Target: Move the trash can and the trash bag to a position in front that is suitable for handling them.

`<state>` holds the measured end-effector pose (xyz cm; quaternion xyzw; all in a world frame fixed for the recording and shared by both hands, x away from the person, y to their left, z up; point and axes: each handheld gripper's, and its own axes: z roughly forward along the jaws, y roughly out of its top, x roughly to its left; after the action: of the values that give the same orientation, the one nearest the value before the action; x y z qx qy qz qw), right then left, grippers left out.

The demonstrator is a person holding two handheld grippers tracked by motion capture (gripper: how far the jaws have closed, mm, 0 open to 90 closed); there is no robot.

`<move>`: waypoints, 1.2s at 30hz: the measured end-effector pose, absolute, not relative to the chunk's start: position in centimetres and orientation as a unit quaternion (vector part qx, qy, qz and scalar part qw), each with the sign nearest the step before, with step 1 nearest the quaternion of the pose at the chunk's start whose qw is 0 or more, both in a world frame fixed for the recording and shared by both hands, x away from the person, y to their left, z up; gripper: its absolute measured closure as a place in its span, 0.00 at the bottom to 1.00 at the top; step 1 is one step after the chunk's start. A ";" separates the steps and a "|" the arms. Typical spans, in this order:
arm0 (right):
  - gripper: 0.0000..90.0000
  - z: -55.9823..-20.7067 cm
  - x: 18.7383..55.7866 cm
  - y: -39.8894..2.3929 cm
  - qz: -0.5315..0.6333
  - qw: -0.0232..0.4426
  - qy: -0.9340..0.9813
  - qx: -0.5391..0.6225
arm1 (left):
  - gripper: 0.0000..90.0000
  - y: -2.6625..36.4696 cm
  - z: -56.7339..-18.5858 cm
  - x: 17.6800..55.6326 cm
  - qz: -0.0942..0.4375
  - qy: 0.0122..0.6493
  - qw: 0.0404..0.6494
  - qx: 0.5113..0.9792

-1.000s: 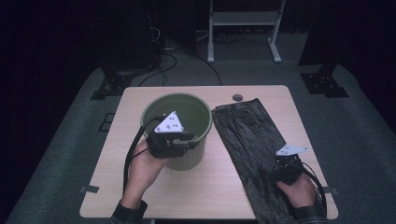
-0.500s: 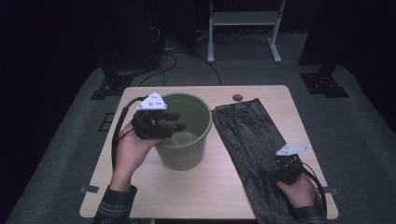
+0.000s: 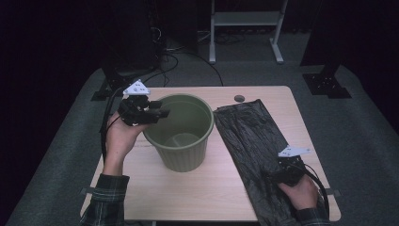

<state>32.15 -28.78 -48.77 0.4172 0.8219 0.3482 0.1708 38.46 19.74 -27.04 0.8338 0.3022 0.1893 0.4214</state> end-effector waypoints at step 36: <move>0.02 -48.8 32.1 -28.8 0.348 0.170 0.823 0.414 | 0.81 22.8 -30.2 41.5 0.174 0.368 0.383 0.829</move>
<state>32.13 -28.76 -48.76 0.4145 0.8235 0.3480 0.1701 41.46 22.84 -30.17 0.8294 0.3682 0.1737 0.3825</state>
